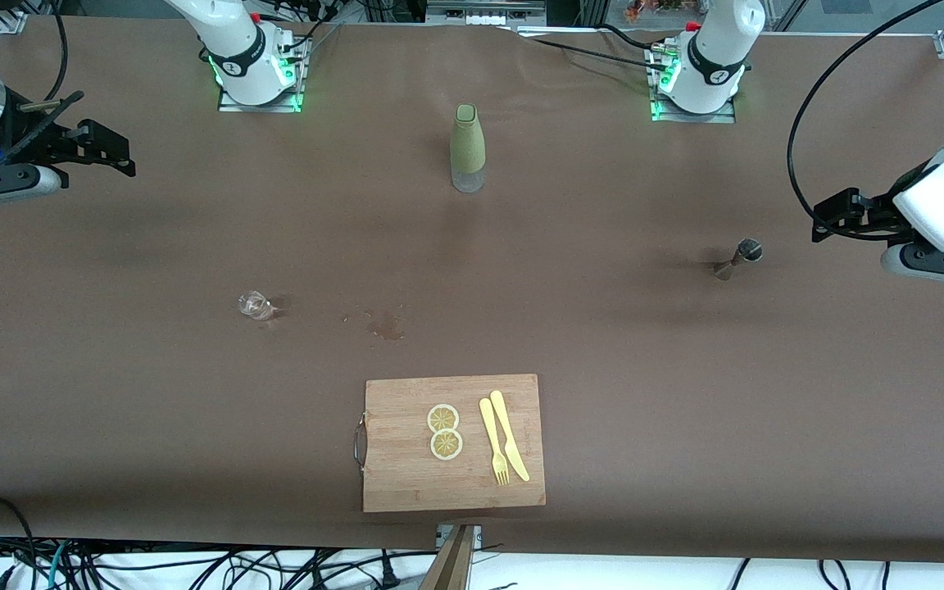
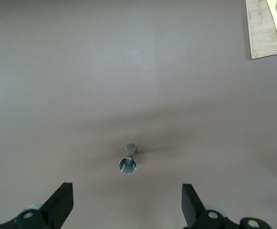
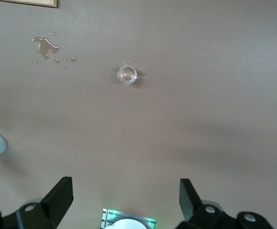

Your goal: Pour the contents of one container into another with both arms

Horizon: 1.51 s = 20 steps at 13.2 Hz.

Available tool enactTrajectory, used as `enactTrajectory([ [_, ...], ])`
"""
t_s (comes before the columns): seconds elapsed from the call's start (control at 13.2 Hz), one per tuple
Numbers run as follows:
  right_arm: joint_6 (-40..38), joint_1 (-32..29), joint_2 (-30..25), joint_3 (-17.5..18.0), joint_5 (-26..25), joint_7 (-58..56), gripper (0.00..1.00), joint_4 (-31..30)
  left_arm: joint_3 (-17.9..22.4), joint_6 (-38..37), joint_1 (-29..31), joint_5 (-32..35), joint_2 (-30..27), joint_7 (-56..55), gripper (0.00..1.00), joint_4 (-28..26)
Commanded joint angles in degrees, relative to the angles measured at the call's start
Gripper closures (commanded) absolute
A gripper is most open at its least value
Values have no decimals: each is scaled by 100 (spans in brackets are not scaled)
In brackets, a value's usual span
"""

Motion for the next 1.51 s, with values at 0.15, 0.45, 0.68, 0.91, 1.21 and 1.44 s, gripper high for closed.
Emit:
enactTrajectory([
  [0.15,26,-9,-47,-11,-15,-98,1,5,0,-32,-12,28,56,105,0,132],
  [0.45,26,-18,-38,-11,-15,-107,1,5,0,-32,-12,28,65,105,0,141],
  [0.68,18,-18,-30,-11,-15,-107,1,5,0,-32,-12,28,73,105,0,141],
  [0.91,-35,-18,49,6,-24,-107,1,66,18,-32,6,28,73,96,0,141],
  [1.21,18,17,137,42,-33,-90,1,172,18,-32,14,28,73,105,0,141],
  [1.44,35,17,164,42,-129,-72,1,224,18,-32,6,28,73,105,0,141],
])
